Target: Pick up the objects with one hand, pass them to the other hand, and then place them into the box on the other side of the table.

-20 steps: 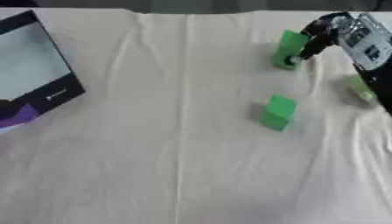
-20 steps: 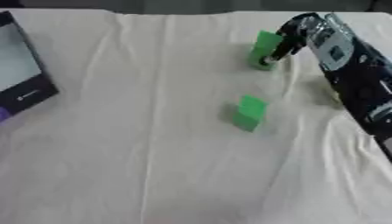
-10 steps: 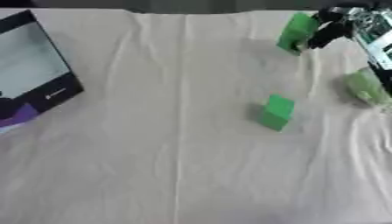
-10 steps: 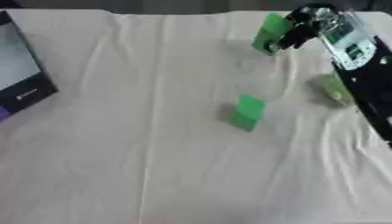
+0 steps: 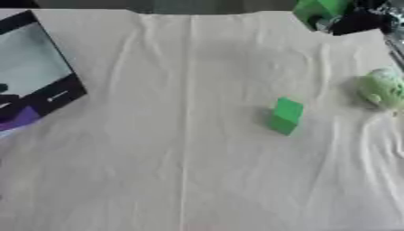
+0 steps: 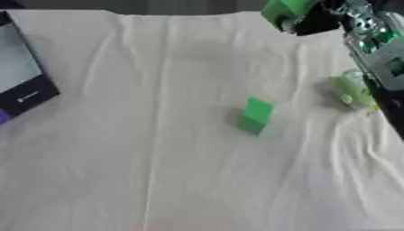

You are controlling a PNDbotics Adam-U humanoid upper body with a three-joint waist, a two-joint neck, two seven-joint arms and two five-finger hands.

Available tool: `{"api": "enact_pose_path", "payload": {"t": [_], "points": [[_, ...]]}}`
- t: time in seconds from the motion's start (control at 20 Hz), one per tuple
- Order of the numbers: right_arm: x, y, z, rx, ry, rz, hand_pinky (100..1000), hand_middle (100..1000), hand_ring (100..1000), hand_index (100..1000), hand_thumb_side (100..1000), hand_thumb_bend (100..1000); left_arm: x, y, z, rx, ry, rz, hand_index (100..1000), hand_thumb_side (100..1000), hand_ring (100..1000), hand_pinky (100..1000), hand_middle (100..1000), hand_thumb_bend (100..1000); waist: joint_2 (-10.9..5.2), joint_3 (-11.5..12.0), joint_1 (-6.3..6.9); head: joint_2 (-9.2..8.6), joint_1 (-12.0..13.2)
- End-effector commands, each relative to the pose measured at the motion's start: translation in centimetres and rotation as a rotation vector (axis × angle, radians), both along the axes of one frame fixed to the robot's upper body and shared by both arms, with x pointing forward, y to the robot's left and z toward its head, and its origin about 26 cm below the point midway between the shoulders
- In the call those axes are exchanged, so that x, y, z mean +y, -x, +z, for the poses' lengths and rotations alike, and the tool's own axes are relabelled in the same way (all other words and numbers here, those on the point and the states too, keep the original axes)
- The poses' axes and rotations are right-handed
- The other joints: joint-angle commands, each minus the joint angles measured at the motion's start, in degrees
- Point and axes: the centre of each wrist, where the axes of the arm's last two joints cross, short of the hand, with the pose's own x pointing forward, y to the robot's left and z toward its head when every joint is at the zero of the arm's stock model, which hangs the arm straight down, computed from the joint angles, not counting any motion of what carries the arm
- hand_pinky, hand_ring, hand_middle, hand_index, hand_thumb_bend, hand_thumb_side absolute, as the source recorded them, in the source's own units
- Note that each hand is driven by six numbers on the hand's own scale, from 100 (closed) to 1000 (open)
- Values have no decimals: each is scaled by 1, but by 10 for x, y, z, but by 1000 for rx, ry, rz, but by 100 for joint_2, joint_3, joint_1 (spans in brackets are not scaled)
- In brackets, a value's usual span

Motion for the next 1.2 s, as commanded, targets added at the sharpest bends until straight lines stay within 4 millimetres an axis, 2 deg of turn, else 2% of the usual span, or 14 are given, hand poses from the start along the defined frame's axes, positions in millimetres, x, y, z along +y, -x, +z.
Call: {"api": "enact_pose_path", "payload": {"t": [0.05, 0.25, 0.55, 0.75, 1.2], "points": [[20, 17, 12, -135, -49, 33, 484, 490, 510, 467, 100, 388, 4, 1, 28, -76, -71, -19, 713, 616, 617, 959, 650, 415, -190, -24, 93, -11, 50], [46, 28, 1, -207, -123, 89, 487, 506, 512, 484, 100, 395, 1, 4, 58, -137, -149, -73, 729, 591, 629, 956, 670, 424, -256, -50, 115, -11, 67], [74, 28, -20, -235, -233, 149, 495, 525, 517, 505, 100, 419, -7, 11, 100, -208, -272, -166, 723, 570, 627, 942, 662, 423, -362, -58, 128, -11, 90], [89, 27, -31, -212, -279, 208, 496, 536, 518, 517, 100, 426, -12, 16, 119, -228, -361, -220, 724, 562, 626, 934, 664, 427, -405, -46, 119, -11, 99], [115, 28, -42, -172, -296, 335, 505, 534, 517, 515, 100, 420, -27, 28, 160, -263, -592, -341, 737, 517, 638, 923, 661, 461, -488, -7, 138, -11, 85]]}}
